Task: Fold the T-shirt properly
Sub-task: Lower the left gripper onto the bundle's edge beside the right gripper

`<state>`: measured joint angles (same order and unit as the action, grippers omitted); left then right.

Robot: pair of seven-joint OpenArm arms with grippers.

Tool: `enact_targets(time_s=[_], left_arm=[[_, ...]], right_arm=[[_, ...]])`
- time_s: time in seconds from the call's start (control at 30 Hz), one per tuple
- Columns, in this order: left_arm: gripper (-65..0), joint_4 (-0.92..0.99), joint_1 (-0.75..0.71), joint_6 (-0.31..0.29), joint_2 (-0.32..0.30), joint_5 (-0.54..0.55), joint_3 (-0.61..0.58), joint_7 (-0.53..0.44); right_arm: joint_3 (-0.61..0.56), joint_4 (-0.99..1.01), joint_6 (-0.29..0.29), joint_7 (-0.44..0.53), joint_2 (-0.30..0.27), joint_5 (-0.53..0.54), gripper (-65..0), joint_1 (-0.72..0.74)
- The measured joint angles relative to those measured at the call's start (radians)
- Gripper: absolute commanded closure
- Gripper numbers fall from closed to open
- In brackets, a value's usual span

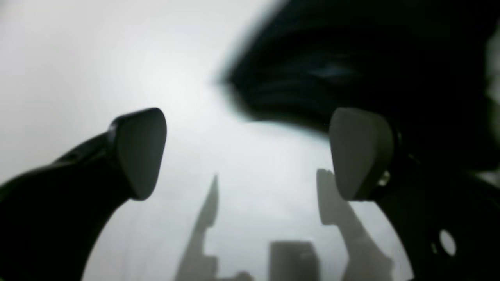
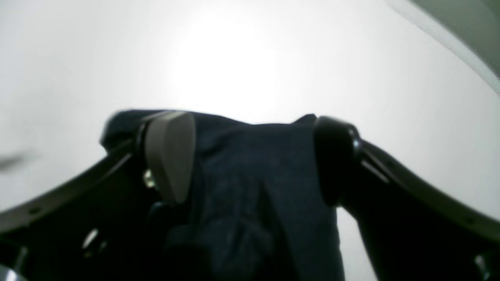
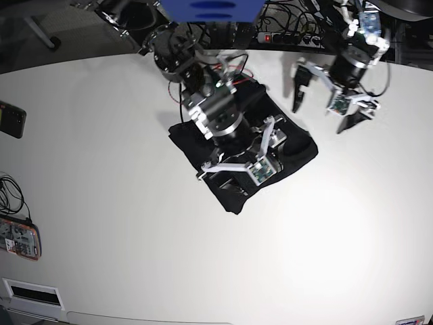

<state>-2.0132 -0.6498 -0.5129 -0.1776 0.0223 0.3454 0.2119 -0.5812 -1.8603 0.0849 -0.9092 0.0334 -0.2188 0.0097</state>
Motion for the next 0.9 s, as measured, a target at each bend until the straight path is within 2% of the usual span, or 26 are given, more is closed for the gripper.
enact_targets(time_s=[0.07,0.2,0.33,0.47,0.67,0.77,0.9], left_arm=[[-64.4,0.000,0.008,0.066,-0.005,-0.008,-0.067,0.048],[-64.4,0.000,-0.007,0.153,-0.008,-0.008,-0.183,0.055],[-64.4,0.004,-0.023,0.208,-0.003,-0.013,-0.258,0.081],[-64.4,0.048,-0.007,0.249,-0.006,-0.012,-0.282,0.087],[-64.4,0.143,0.006,0.248,-0.008,-0.008,-0.285,0.096],[-64.4,0.147,0.028,0.247,-0.008,-0.008,-0.293,0.096],[-64.4,0.147,0.054,0.248,-0.008,-0.009,-0.298,0.095]], right_arm=[[0.064,0.028,-0.021,-0.014,0.000,0.081,-45.7,0.043],[0.153,0.068,-0.002,-0.023,0.000,0.159,-45.7,0.136],[0.146,0.179,-0.019,-0.064,0.003,0.224,-45.7,0.181],[0.148,0.278,-0.012,-0.040,0.003,0.218,-45.7,0.255],[0.147,0.481,-0.015,-0.029,0.018,0.219,-45.7,0.308],[0.147,0.579,-0.023,0.047,0.051,0.221,-45.7,0.373],[0.146,0.694,-0.017,0.093,0.051,0.219,-45.7,0.383]])
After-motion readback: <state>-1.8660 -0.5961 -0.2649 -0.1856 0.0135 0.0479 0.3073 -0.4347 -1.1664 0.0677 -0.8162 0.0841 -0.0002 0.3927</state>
